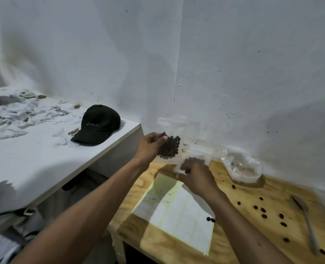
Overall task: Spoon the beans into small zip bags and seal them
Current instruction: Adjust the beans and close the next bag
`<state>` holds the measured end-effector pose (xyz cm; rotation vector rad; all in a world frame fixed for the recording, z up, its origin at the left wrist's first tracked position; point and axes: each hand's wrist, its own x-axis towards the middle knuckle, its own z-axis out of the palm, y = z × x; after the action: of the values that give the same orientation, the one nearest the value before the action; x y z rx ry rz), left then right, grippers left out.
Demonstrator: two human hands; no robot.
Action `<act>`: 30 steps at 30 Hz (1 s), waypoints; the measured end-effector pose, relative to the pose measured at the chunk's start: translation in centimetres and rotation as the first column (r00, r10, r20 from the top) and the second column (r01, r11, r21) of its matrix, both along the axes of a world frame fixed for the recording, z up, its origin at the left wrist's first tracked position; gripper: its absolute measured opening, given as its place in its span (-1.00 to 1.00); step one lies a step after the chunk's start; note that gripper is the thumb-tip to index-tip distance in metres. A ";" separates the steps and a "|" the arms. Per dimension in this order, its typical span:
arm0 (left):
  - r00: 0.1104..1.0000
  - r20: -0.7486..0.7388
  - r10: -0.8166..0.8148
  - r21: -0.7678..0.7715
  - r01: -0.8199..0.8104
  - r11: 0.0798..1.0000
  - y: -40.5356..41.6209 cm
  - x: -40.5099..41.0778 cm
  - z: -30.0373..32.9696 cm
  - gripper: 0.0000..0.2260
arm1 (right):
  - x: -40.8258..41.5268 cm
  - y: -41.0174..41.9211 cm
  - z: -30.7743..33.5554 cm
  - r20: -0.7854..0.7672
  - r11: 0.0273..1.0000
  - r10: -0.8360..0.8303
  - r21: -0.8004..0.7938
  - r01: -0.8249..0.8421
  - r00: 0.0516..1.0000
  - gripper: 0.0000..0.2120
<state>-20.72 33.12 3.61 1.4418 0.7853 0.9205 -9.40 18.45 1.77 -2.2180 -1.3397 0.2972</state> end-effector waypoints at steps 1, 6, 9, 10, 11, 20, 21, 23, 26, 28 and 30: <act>1.000 -0.004 0.011 -0.003 -0.011 1.000 0.0 -0.4 -0.1 -0.88 | -0.9 0.1 -0.4 0.036 0.997 0.039 -0.074 -0.036 0.999 -0.67; 0.999 -0.015 0.033 0.007 -0.033 0.999 -0.8 -1.2 -0.5 -0.96 | -3.6 0.0 -2.0 0.178 0.971 0.022 -0.240 0.021 0.984 -0.82; 0.999 -0.021 0.037 0.010 -0.037 0.999 -1.1 -1.4 -0.8 -0.96 | -4.5 0.1 -2.0 0.195 0.975 -0.012 -0.215 0.054 0.981 -0.81; 0.999 -0.029 0.036 0.013 -0.036 0.999 -1.1 -1.4 -0.9 -0.95 | -4.6 0.1 -2.0 0.185 0.976 -0.030 -0.208 0.069 0.982 -0.85; 0.999 -0.032 0.036 0.013 -0.036 0.999 -1.2 -1.4 -0.9 -0.93 | -4.6 0.1 -1.9 0.171 0.975 -0.043 -0.207 0.079 0.984 -0.92; 0.996 -0.038 0.078 -0.020 -0.078 0.997 -1.4 -1.8 -1.2 -0.82 | -3.8 -0.4 -2.0 -0.116 0.984 0.077 -0.151 -0.094 0.990 -0.63; 0.996 -0.035 0.081 -0.030 -0.082 0.996 -1.4 -1.8 -1.2 -0.84 | -3.6 -0.6 -1.7 -0.196 0.986 0.093 -0.120 -0.118 0.976 -0.66; 0.997 -0.026 0.066 -0.048 -0.067 0.997 -1.4 -1.8 -1.1 -0.88 | -3.0 -1.0 -1.0 -0.423 0.994 0.089 -0.019 -0.107 0.902 -0.68; 1.000 0.005 0.024 -0.070 -0.024 0.997 -1.7 -1.4 -0.9 -0.87 | -1.7 -1.8 0.8 -0.636 0.983 0.095 0.182 0.029 0.766 -0.80; 1.000 0.023 0.004 -0.071 -0.002 0.997 -2.4 -0.8 -0.7 -0.88 | -0.7 -2.1 2.4 -0.661 0.941 0.102 0.307 0.144 0.744 -0.92; 0.999 0.041 -0.015 -0.080 0.018 0.997 -3.3 0.1 -0.6 -0.85 | 0.5 -2.3 3.5 -0.647 0.900 0.095 0.381 0.213 0.757 -0.94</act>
<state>-20.59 29.84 3.01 1.3538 0.7713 0.8924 -8.88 16.14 5.27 -1.5465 -0.8295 0.6186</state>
